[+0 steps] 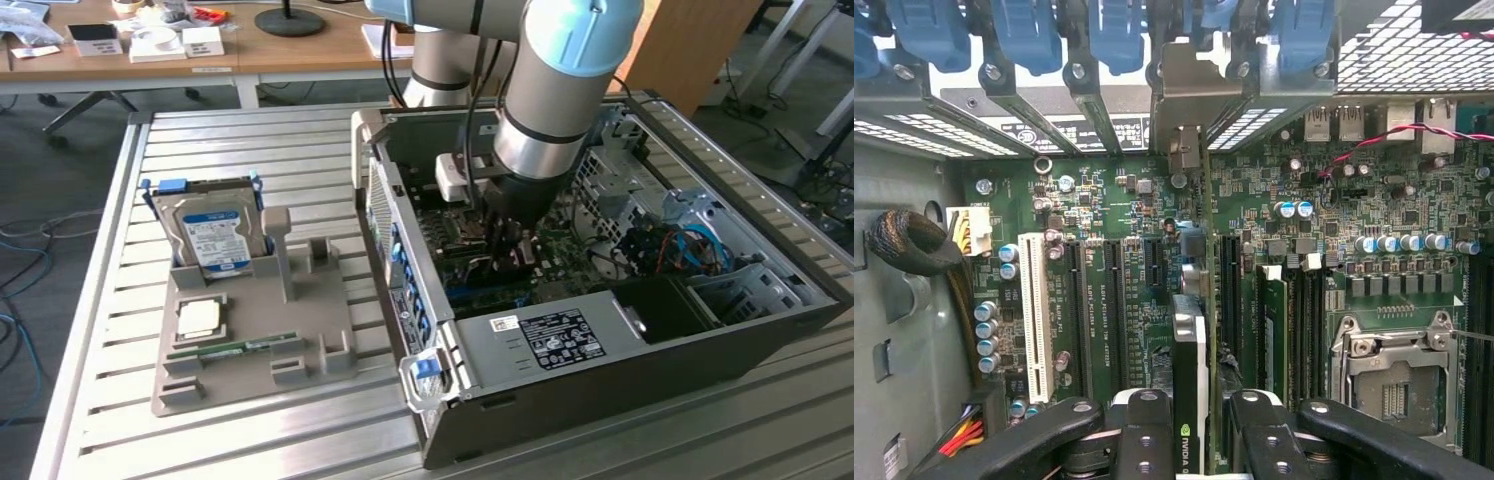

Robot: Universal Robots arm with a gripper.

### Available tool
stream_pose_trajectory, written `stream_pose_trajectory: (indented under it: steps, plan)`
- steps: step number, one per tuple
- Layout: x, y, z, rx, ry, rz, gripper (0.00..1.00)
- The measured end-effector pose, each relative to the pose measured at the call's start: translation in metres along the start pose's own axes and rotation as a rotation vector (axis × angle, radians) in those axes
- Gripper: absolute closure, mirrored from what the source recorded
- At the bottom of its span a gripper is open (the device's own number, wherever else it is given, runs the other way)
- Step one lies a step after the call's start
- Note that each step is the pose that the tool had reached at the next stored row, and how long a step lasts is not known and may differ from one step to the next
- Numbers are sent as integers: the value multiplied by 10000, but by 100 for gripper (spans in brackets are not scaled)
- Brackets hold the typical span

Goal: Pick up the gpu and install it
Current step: 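Insert the gpu into the slot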

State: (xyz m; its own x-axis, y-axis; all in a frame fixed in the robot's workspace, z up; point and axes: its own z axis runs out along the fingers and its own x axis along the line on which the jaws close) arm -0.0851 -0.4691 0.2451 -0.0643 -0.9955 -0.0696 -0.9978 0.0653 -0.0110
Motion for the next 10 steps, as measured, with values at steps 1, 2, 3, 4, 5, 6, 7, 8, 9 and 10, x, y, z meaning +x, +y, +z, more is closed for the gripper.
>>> stream_pose_trajectory:
  steps: [1, 2, 3, 4, 5, 6, 7, 8, 9, 10]
  plan:
    - [0, 0, 0, 0, 0, 0, 73]
    - [0, 0, 0, 0, 1, 1, 73]
    - [0, 0, 0, 0, 1, 1, 73]
    - [0, 0, 0, 0, 1, 1, 73]
    - [0, 0, 0, 0, 1, 1, 73]
    - [-2, 3, 5, -4, -20, 7, 73]
    - [-1, 4, 6, 3, -16, 8, 72]
    - [-1, 3, 5, 5, -11, 7, 72]
    - [0, 1, 1, 1, -1, 4, 66]
    - [0, 0, 0, 0, 0, 1, 66]
